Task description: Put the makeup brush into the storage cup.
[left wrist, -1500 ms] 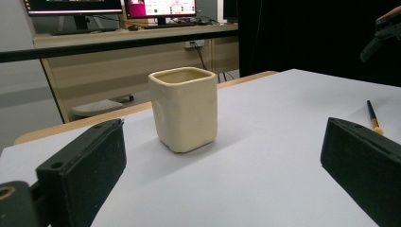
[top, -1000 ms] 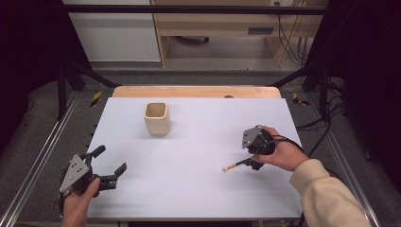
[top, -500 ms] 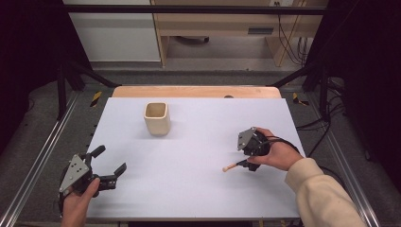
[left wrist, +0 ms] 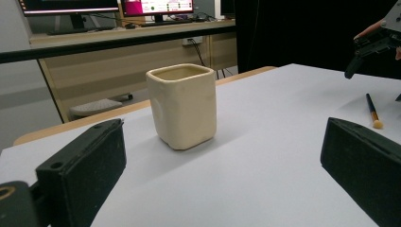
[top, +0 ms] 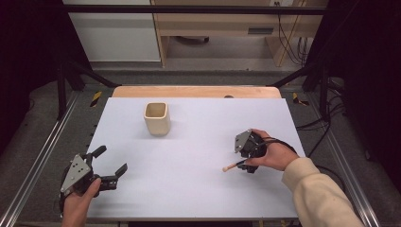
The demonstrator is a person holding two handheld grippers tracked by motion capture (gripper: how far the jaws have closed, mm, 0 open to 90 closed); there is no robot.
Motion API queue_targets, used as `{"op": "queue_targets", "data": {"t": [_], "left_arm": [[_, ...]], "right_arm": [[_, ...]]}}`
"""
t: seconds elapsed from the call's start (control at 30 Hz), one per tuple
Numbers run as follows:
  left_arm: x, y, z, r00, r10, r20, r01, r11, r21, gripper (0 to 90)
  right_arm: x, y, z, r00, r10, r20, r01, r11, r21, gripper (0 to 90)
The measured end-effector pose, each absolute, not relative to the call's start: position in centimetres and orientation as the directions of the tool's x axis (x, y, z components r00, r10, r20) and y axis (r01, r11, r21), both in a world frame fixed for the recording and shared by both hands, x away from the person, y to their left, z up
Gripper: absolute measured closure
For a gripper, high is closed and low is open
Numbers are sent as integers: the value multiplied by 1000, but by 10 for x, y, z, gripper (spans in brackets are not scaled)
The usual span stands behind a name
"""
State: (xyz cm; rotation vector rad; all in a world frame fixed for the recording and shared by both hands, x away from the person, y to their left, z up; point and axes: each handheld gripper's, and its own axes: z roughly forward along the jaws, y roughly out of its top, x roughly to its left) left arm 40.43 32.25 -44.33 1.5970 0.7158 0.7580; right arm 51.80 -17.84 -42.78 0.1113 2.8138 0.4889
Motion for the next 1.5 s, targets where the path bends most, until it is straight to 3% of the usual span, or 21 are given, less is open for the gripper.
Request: {"op": "queue_targets", "data": {"t": [1.5], "left_arm": [[404, 322, -444, 602, 792, 97, 45, -155, 987, 3]], "right_arm": [[514, -168, -437, -980, 52, -190, -10, 951, 310, 110]]}}
